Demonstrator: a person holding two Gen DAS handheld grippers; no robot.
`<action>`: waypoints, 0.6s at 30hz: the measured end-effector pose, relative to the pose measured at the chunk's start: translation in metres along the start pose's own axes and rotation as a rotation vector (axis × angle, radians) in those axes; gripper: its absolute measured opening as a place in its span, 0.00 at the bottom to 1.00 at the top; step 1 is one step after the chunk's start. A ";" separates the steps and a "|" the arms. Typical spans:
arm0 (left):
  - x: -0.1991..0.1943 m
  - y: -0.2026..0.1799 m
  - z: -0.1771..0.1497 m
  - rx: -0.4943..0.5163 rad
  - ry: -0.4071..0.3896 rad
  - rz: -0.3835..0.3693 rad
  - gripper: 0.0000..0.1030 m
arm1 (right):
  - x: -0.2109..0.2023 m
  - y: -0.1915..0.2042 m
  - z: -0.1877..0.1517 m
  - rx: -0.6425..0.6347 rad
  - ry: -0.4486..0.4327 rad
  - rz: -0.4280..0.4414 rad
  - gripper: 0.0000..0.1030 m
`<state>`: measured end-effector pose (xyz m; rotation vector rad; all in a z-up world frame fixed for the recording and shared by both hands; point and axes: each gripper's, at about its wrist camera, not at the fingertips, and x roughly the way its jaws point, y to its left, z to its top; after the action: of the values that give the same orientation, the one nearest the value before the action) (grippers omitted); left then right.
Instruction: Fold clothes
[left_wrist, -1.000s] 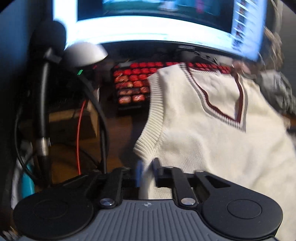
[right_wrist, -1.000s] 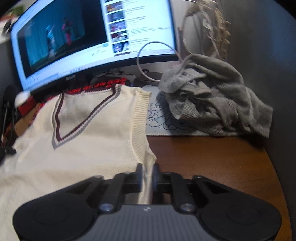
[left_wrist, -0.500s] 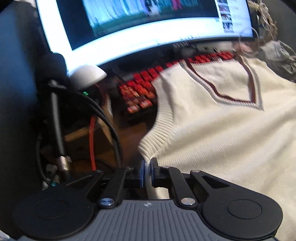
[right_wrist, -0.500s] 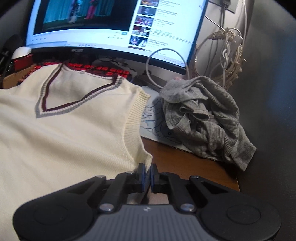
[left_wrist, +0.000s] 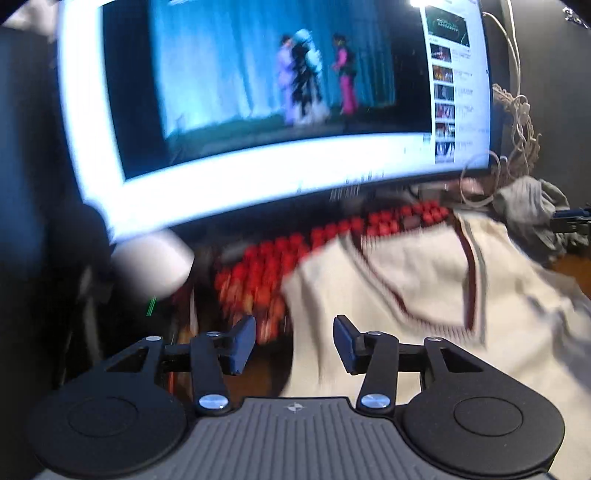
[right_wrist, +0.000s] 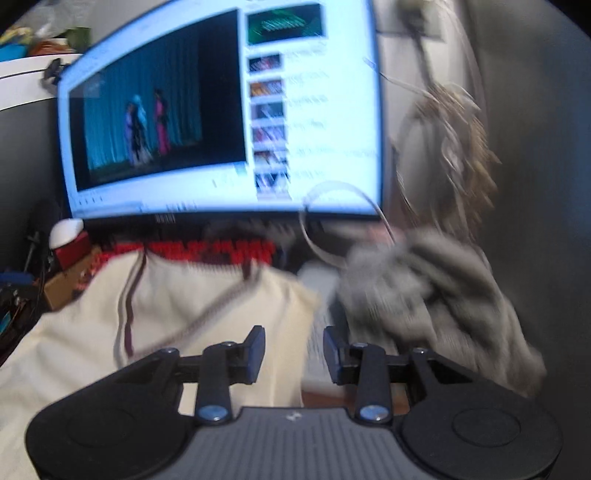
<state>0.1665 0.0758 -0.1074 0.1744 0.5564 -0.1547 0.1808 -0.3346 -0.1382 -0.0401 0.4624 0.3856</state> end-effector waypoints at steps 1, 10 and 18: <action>0.015 0.003 0.009 -0.002 -0.004 -0.007 0.44 | 0.012 0.002 0.007 -0.017 -0.007 0.007 0.37; 0.102 0.012 0.035 0.069 0.041 0.005 0.43 | 0.120 0.012 0.035 -0.136 0.052 0.036 0.37; 0.111 0.014 0.028 0.062 0.052 -0.083 0.38 | 0.149 0.009 0.025 -0.143 0.101 0.059 0.38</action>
<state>0.2766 0.0729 -0.1419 0.2163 0.6110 -0.2486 0.3109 -0.2708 -0.1811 -0.1857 0.5362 0.4756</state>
